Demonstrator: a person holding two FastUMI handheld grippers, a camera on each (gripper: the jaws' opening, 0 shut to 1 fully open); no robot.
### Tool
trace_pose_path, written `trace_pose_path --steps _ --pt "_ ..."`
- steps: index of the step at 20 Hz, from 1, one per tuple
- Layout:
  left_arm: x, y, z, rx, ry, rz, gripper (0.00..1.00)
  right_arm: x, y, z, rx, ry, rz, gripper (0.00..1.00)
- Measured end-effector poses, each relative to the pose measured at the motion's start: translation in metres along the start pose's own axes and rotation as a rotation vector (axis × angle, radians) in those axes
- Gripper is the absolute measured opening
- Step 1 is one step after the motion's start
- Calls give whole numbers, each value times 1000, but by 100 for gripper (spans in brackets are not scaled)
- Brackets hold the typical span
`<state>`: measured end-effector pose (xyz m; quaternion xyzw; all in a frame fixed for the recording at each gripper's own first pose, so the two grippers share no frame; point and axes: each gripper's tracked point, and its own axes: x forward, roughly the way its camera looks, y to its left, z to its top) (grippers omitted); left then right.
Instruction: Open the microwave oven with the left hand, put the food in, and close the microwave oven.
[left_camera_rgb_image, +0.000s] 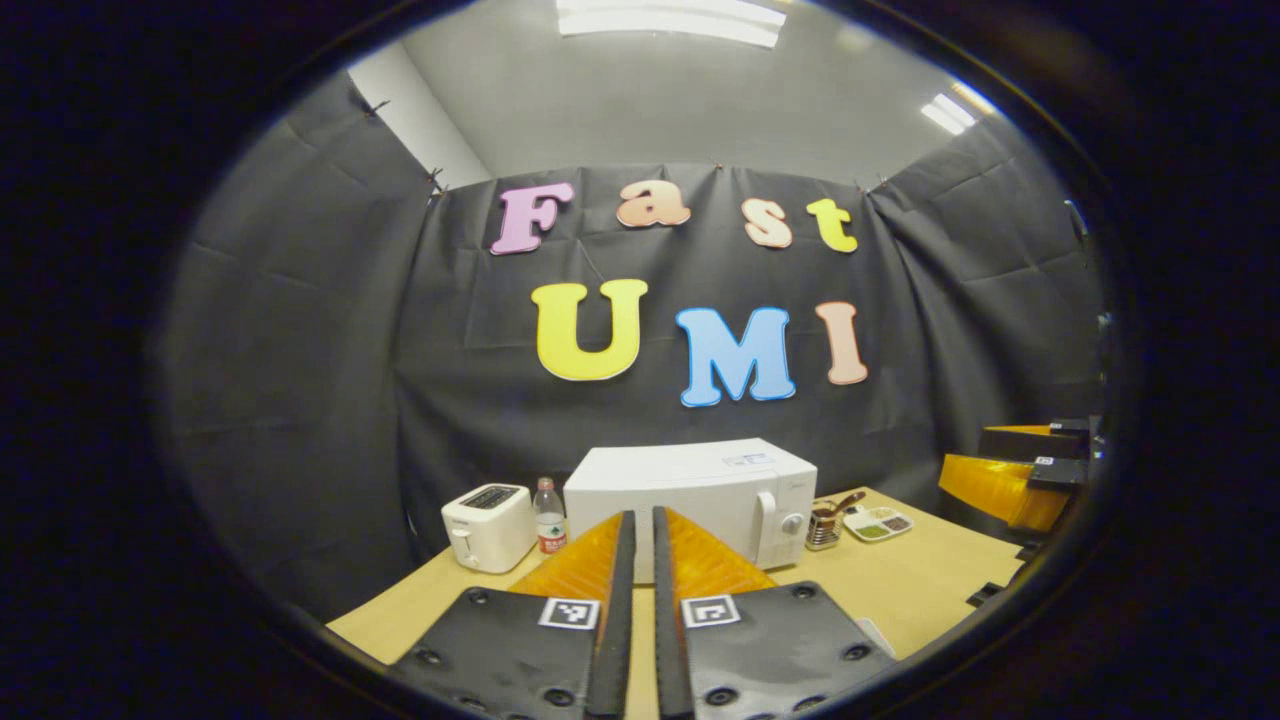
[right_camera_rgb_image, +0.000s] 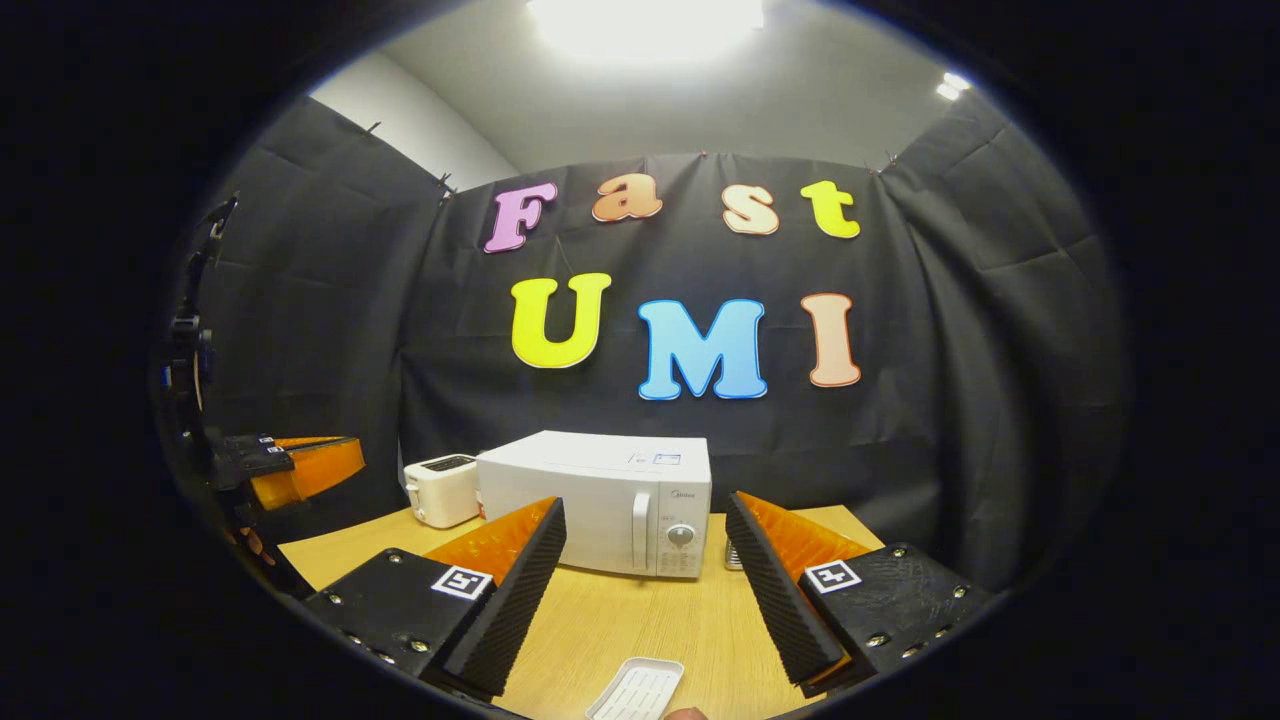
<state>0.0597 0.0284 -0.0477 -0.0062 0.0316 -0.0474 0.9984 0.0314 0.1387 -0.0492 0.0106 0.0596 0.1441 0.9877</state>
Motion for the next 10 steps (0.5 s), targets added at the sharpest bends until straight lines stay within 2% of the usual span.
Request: trace_pose_path --steps 2,3,4,5,10 --pt "-9 4 5 -7 -15 3 58 -3 9 3 5 -6 2 98" --pt "-14 7 9 -5 -28 11 83 -5 13 5 3 -9 4 98" --pt "-18 8 10 0 -34 13 92 -6 16 5 -2 -9 3 98" --pt "-20 9 11 4 -42 19 96 -8 19 6 -6 -10 4 98" --pt "-33 9 17 -5 -63 39 97 -15 25 6 9 -14 0 98"
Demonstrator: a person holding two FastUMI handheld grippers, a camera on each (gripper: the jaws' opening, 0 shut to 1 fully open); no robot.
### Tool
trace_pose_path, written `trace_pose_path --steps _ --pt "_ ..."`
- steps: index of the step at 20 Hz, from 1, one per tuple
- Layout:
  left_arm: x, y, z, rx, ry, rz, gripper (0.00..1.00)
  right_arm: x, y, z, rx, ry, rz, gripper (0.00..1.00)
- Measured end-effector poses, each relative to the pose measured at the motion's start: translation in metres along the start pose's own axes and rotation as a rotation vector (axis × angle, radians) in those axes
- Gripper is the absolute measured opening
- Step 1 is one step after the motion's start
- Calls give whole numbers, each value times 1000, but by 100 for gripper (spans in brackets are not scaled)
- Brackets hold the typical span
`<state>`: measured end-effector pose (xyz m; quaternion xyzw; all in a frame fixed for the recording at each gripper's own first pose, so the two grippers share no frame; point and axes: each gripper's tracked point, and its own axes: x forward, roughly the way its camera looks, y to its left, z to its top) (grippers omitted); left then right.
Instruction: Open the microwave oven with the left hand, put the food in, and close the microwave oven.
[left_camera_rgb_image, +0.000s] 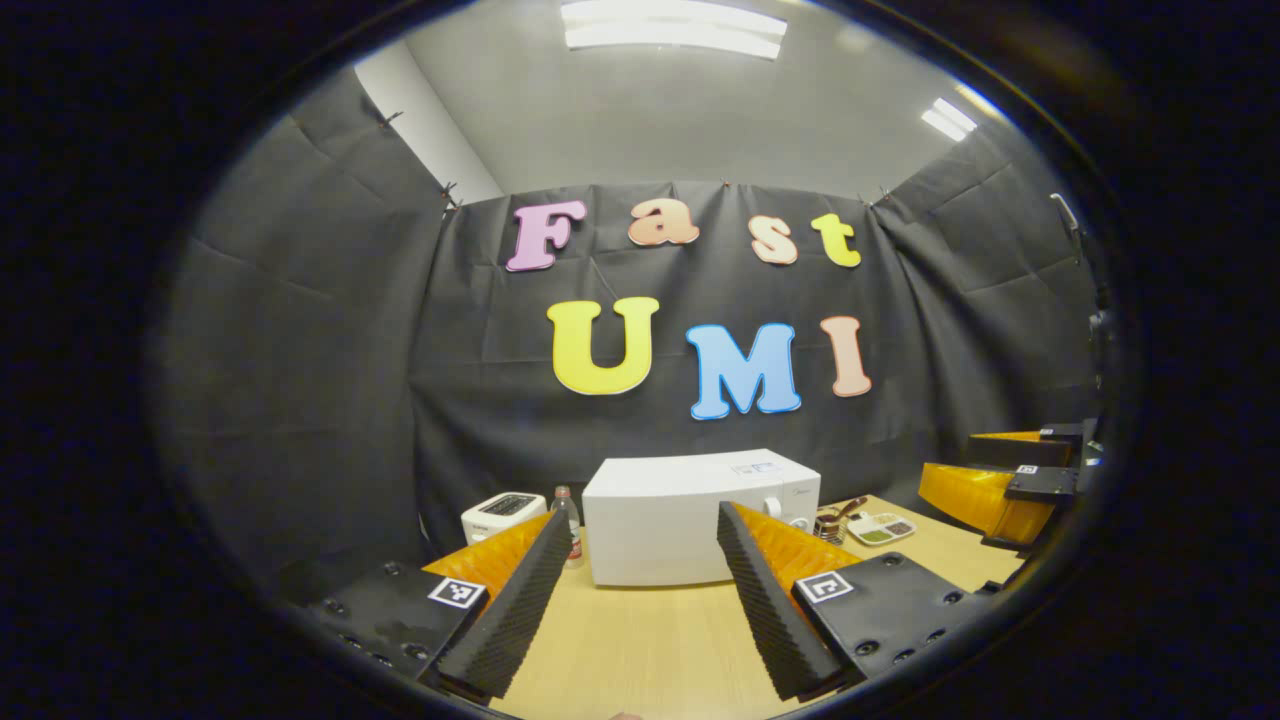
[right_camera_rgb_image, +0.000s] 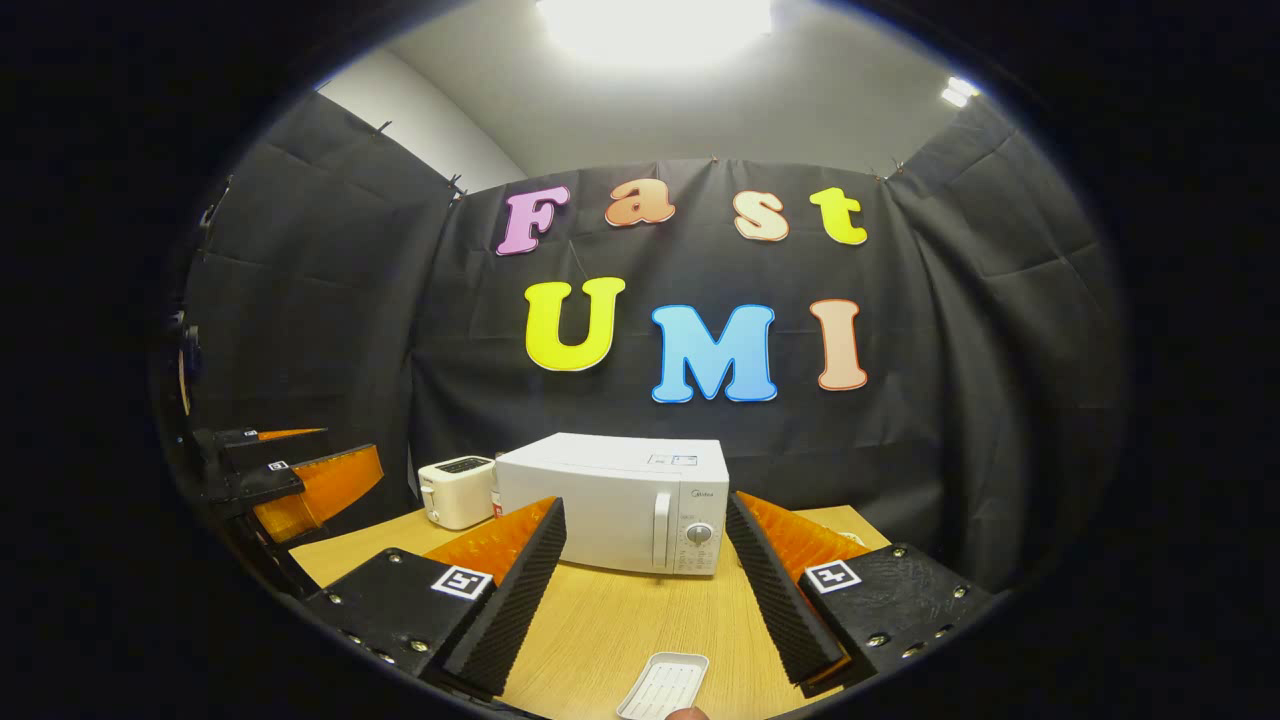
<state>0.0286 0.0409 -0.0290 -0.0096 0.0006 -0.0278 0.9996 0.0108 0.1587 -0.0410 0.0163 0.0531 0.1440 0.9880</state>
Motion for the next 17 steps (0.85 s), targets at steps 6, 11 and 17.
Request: trace_pose_path --steps 6,11,17 --pt "-4 7 9 -9 -19 26 97 -3 -1 6 15 -14 -17 98" --pt "-4 9 15 -10 -29 24 97 -3 -5 11 17 -26 -32 98" --pt "-4 9 23 1 -47 11 97 -3 -4 15 9 -38 -38 98"
